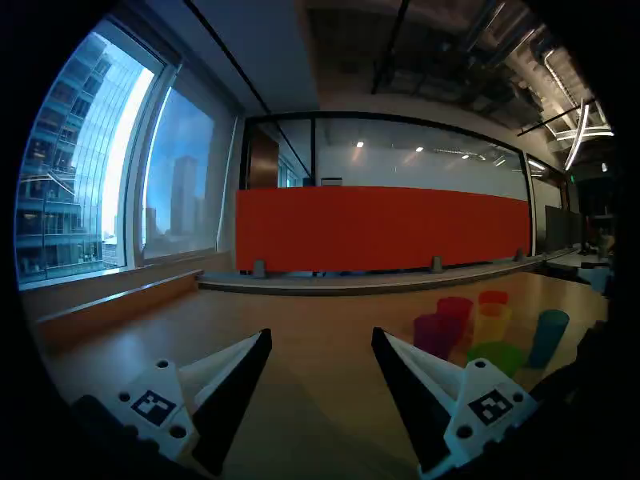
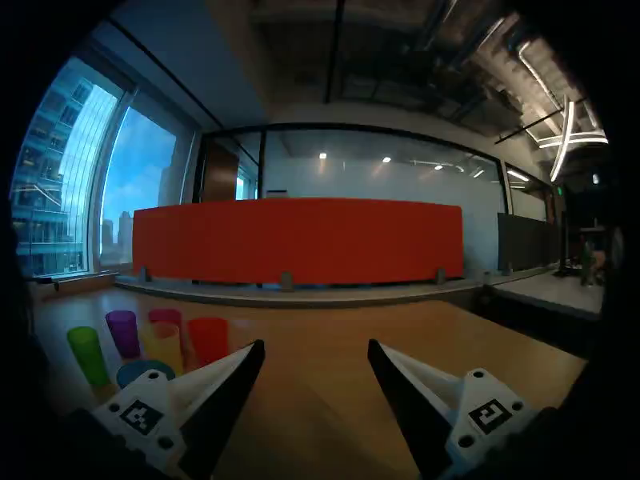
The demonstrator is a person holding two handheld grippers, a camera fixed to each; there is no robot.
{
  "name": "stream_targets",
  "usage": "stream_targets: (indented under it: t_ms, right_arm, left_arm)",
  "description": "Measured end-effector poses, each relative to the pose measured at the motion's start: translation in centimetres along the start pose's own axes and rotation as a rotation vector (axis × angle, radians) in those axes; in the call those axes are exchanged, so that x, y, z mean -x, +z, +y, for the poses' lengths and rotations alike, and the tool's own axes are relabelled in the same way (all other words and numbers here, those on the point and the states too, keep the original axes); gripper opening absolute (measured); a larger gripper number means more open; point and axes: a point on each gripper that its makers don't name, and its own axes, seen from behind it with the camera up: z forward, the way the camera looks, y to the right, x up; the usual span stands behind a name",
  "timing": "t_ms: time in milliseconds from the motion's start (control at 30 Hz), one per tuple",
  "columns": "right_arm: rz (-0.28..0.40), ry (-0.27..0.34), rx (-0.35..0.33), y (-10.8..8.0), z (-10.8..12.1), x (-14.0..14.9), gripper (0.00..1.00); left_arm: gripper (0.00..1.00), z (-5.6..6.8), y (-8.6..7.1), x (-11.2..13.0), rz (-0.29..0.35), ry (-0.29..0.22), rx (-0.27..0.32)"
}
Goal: Pour water
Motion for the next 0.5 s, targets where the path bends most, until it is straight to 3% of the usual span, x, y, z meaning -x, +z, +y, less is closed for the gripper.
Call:
stream_targets:
  t_ms: [500]
  right_arm:
    - [-0.001,0.0,0.001,-0.14,-0.03,0.13,1.0]
  left_arm:
    - [0.93,0.0,0.0,-0.01,0.0,0.0,0.0]
